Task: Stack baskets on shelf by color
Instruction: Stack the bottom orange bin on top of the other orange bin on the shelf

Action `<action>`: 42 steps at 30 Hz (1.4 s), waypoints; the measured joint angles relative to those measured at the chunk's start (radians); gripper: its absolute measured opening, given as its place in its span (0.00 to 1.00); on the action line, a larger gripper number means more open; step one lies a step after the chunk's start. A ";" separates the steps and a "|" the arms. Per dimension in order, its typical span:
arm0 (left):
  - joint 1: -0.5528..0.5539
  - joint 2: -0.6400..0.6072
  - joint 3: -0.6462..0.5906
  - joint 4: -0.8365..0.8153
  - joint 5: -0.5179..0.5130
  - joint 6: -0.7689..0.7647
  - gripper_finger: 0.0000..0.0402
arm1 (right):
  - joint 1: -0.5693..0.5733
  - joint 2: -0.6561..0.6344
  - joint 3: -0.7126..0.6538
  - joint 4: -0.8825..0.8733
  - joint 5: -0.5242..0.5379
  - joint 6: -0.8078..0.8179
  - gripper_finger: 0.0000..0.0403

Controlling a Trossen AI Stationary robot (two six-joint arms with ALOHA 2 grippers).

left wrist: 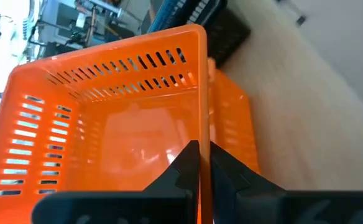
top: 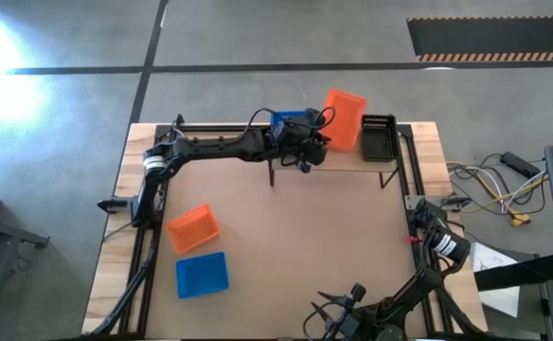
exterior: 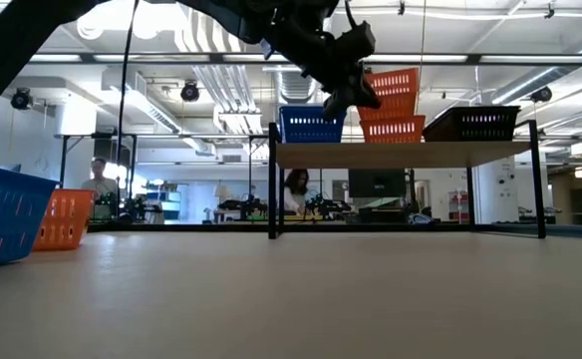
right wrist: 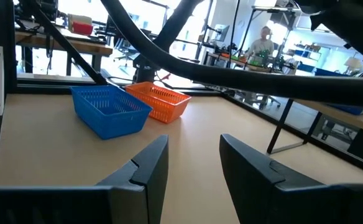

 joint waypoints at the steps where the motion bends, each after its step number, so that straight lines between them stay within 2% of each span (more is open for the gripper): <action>1: 0.000 0.000 0.000 -0.001 0.014 -0.015 0.00 | 0.000 0.000 0.000 0.000 0.000 0.000 0.34; 4: -0.001 0.000 -0.002 0.000 0.052 -0.047 0.00 | 0.000 0.000 0.000 0.000 -0.001 0.000 0.34; 25: -0.053 -0.004 0.057 -0.207 0.064 -0.074 0.00 | 0.000 0.000 0.000 -0.019 -0.001 0.008 0.34; 32: -0.064 -0.004 0.066 -0.215 0.065 -0.073 0.00 | 0.000 -0.001 0.000 -0.031 -0.001 0.020 0.34; 35: -0.064 -0.004 0.068 -0.230 0.065 -0.072 0.05 | 0.000 -0.001 0.000 -0.031 -0.001 0.020 0.34; 42: -0.064 -0.014 0.111 -0.329 0.065 -0.105 0.21 | 0.001 -0.001 0.010 -0.029 0.006 -0.003 0.34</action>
